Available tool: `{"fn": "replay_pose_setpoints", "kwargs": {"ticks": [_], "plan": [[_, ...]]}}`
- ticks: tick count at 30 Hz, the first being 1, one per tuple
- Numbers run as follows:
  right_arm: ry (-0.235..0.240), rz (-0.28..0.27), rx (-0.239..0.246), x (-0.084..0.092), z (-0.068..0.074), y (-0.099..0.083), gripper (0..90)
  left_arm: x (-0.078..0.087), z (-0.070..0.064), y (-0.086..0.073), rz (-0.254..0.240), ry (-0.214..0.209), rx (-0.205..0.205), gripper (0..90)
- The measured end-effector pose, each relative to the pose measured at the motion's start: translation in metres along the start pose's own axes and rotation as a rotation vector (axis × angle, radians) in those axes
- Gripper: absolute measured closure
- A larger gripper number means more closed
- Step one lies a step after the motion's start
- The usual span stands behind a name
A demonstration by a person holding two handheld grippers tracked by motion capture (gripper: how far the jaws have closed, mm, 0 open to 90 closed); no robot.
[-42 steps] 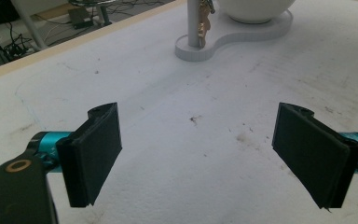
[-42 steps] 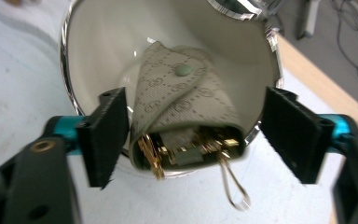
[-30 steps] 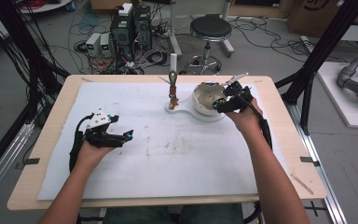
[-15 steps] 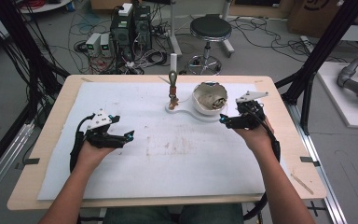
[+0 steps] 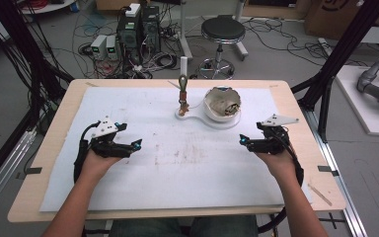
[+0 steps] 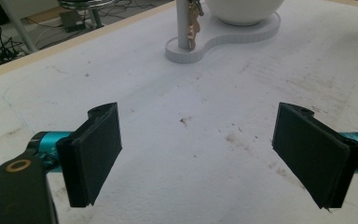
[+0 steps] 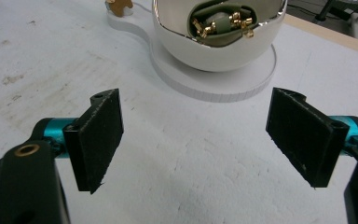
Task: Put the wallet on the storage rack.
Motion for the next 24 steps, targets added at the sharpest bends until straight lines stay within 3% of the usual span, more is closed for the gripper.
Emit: {"fn": "replay_pose_setpoints", "kwargs": {"ticks": [9, 11, 15, 24], "plan": [[0.006, -0.012, -0.024, -0.008, 0.000, -0.028, 19.2, 0.001, 0.000, -0.005, 0.012, 0.010, -0.003, 15.6], [0.003, 0.017, -0.026, -0.010, -0.001, -0.032, 19.2, 0.001, -0.001, -0.007, 0.016, 0.009, 0.000, 15.6], [0.003, -0.019, -0.024, -0.009, 0.000, -0.033, 19.2, 0.003, -0.001, -0.007, 0.019, 0.014, 0.000, 15.6], [0.003, -0.023, -0.026, -0.007, 0.002, -0.034, 19.2, 0.008, -0.001, -0.008, 0.012, 0.020, -0.001, 15.6]]}}
Point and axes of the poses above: each handheld gripper's, and its own axes: x roughly backward along the jaws, y roughly out of its top, z roughly to its left, the point moved 6 cm from there along -x, roughly forward along the jaws, and after that the axes turned 8 degrees about -x, right-handed, at the moved point
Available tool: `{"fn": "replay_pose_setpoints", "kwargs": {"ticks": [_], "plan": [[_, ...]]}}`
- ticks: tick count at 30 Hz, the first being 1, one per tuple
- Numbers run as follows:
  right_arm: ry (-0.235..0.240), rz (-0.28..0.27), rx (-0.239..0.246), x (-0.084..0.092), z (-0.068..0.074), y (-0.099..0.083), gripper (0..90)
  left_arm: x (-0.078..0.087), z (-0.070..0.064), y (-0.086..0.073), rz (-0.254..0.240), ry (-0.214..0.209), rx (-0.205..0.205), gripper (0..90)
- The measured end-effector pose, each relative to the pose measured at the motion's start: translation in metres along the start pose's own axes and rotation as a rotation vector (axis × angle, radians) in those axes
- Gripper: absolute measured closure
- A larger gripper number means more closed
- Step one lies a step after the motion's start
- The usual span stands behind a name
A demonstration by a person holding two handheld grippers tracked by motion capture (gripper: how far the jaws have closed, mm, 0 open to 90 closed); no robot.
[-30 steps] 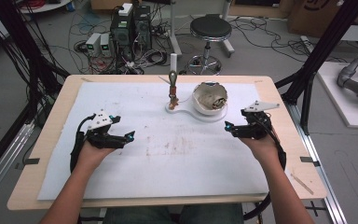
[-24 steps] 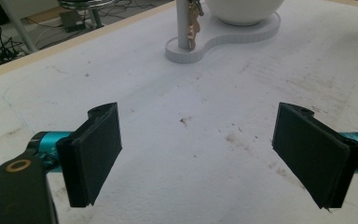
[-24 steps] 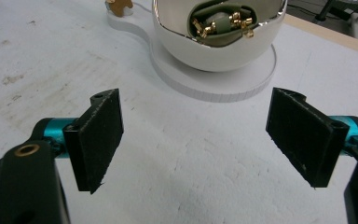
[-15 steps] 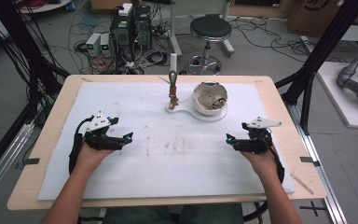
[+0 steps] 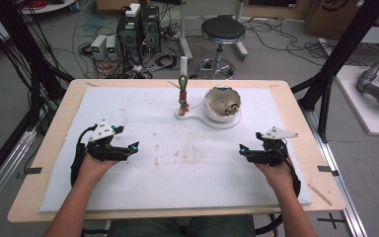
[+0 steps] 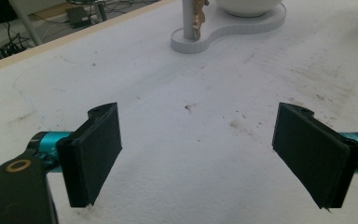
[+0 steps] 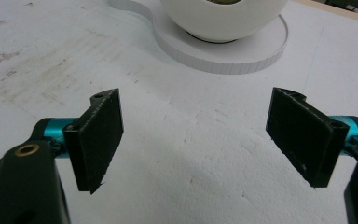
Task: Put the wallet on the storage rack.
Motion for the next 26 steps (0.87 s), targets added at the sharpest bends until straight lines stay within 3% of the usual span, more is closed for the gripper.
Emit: {"fn": "replay_pose_setpoints", "kwargs": {"ticks": [26], "plan": [[-0.008, 0.001, -0.006, 0.0013, -0.0007, -0.0003, 19.2, -0.0001, -0.0004, 0.0000, 0.000, -0.006, 0.000, 15.6]]}}
Point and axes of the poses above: each handheld gripper's, and its own axes: x roughly backward along the jaws, y roughly out of its top, z roughly to its left, the point moved 6 cm from there along -x, roughly forward along the jaws, and after that the axes turned 8 degrees about -x, right-handed, at the moved point
